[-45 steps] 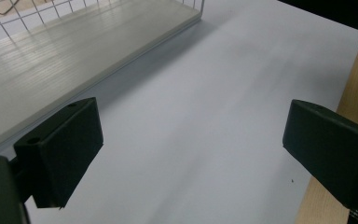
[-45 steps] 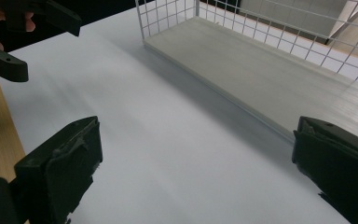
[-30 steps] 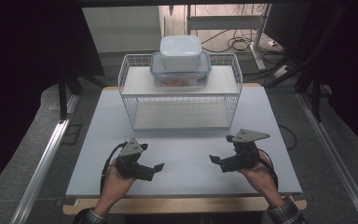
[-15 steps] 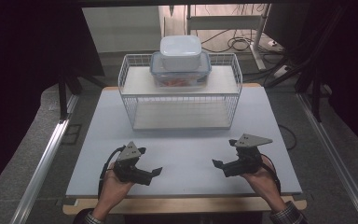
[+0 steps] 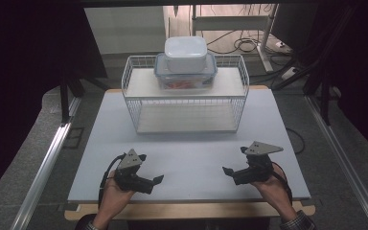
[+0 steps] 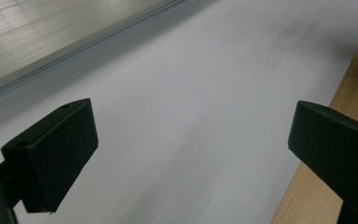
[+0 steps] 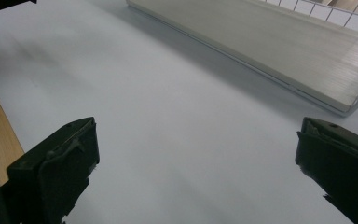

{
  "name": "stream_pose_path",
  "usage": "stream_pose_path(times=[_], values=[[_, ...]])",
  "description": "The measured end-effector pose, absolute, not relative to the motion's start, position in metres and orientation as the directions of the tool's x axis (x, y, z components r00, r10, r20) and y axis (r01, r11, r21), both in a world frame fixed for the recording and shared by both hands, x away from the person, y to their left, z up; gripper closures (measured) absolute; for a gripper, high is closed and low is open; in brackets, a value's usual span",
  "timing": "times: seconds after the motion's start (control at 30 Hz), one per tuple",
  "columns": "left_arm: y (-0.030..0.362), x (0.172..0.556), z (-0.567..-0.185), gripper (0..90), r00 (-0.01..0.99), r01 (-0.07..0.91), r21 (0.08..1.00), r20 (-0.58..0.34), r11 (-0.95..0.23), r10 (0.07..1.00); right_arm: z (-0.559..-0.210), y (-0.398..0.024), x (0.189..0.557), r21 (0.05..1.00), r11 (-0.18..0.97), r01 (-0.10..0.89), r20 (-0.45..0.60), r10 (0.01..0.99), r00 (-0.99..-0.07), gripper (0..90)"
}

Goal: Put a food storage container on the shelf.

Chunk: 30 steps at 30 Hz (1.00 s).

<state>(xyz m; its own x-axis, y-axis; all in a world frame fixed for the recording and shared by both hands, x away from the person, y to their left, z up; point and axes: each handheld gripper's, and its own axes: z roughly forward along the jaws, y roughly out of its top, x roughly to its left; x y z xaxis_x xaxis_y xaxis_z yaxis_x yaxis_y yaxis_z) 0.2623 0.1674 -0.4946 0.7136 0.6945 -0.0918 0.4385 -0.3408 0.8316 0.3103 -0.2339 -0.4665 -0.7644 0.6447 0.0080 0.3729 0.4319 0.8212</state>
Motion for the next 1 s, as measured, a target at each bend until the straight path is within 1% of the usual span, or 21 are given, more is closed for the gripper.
stream_pose_path(times=[1.0], values=[[0.183, 0.251, -0.514, 0.0, 0.676, 0.461, 0.804, -0.043, -0.377, 0.736, -0.484, -0.256, 0.301, 0.791, 0.443, 0.422, 0.012, 0.677, -0.736, 0.0]])
